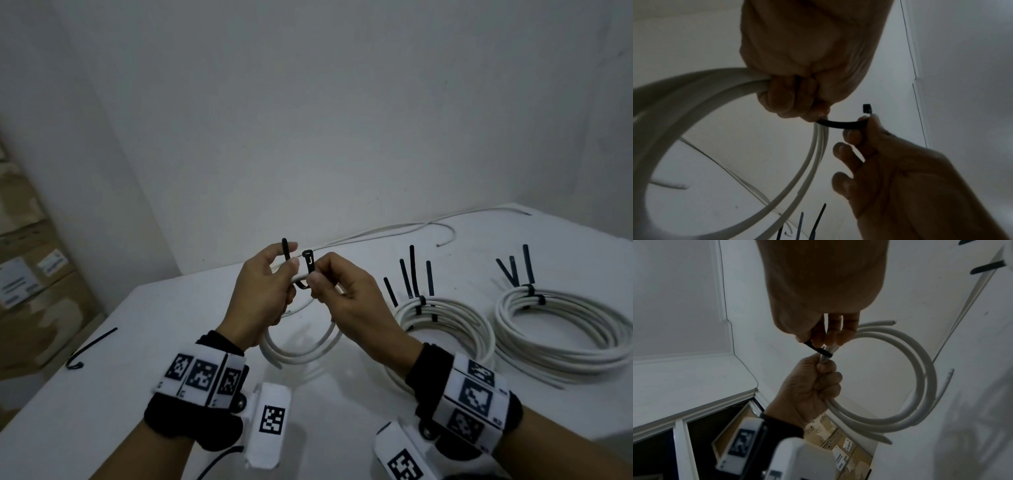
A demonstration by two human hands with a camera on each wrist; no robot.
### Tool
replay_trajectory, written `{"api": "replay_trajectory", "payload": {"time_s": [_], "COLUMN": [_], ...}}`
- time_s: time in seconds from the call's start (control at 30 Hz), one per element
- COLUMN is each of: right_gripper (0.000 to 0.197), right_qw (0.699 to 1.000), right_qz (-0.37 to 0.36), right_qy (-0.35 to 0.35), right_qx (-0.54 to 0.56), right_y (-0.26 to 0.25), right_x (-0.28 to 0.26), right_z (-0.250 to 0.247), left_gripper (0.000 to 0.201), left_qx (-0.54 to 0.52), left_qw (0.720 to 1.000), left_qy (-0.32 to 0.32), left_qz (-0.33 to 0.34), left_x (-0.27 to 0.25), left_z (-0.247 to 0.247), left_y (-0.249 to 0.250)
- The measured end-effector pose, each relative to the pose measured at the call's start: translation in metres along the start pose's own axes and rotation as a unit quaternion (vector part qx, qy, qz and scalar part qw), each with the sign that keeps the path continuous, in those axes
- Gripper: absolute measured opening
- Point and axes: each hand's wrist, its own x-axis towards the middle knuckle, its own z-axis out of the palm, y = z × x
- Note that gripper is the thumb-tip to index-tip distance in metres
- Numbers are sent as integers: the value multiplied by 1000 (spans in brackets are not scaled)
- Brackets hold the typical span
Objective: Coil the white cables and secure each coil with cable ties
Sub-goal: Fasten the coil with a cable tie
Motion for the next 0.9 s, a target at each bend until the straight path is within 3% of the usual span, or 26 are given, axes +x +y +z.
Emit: {"api": "replay_trajectory", "payload": {"time_s": [0.33,0.9], "right_gripper": [28,23], "right_qw": [988,978], "right_qz": [101,164], "right_qy": [-31,-44], "right_qx": [113,119], "right_y": [-11,-1], "right_x": [11,12], "right_z": [-5,-7], "left_gripper": [19,23], "left_qx": [71,100], "left_qw": [990,983], "left_qy": [30,15], "left_qz": [121,153], "left_x": [-5,-3], "left_z": [2,0], "left_y": [-19,-29]}}
